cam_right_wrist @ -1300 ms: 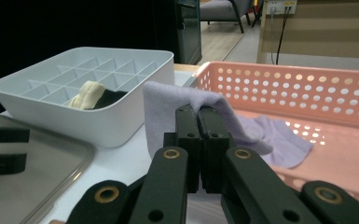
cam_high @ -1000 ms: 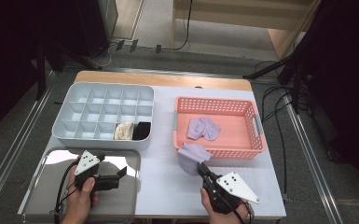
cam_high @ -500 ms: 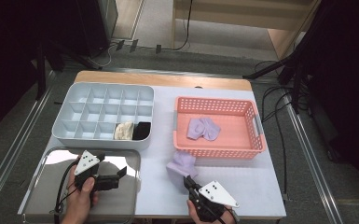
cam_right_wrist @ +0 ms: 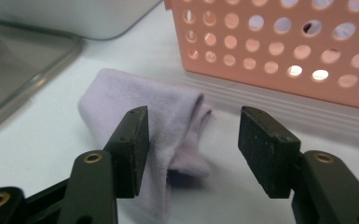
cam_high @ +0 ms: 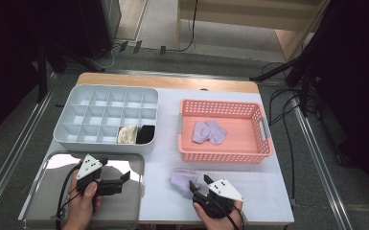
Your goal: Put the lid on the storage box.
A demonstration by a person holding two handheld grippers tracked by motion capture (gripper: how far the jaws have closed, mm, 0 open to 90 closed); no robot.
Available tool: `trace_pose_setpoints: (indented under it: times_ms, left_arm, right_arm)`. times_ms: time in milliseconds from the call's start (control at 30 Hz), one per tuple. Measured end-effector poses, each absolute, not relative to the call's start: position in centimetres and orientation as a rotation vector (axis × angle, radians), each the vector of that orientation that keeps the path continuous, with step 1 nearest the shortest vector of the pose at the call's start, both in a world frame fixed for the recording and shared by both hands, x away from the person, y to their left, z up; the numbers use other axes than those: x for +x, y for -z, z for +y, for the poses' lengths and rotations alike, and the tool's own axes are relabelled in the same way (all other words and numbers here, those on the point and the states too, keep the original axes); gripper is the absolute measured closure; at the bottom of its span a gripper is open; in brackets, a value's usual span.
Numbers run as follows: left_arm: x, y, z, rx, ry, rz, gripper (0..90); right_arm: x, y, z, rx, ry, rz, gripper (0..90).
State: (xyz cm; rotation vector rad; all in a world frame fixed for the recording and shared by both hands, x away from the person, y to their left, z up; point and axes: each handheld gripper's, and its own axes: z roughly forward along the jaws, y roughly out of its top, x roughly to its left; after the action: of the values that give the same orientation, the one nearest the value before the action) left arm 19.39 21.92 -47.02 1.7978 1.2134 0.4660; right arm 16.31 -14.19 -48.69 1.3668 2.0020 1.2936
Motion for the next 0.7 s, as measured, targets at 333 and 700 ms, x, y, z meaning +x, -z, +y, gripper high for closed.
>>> trace_pose_setpoints:
  times_ms: [333, 700]
  left_arm:
    - [19.4, 47.0, 21.9, 1.8, -0.468, 1.213, 1.9]
    - [19.3, 47.0, 21.9, 1.797, -0.471, 1.213, 1.9]
  right_arm:
    - [17.4, 49.4, -12.7, 1.375, -1.266, 2.154, 73.7]
    - [17.2, 48.8, -11.7, 1.347, -1.329, 2.11, 57.0]
